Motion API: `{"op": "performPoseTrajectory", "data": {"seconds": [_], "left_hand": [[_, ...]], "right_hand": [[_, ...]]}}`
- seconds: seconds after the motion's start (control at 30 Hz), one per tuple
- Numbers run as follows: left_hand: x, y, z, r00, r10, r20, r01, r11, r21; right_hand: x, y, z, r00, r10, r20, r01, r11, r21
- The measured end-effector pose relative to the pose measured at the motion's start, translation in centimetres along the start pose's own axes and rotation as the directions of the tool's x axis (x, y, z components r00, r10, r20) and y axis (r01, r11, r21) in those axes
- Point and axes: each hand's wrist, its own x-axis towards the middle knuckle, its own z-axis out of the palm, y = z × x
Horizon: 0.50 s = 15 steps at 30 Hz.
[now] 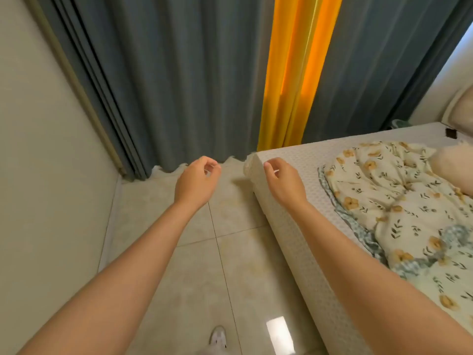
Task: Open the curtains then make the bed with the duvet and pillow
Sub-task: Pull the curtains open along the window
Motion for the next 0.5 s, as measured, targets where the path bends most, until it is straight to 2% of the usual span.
{"op": "performPoseTrajectory", "data": {"seconds": [0.13,0.5], "left_hand": [[9.7,-1.6,0.5,0.999,-0.029,0.037,0.029,1.0,-0.004],[37.0,-2.1,7.5,0.994,0.104,0.031,-0.102,0.993,-0.065]], "right_hand": [[9.0,-0.6,3.1,0.996,0.089,-0.008,-0.089,0.996,0.004],[36.3,0.4,7.7,0.998,0.021,-0.063,-0.019,0.999,0.027]]}}
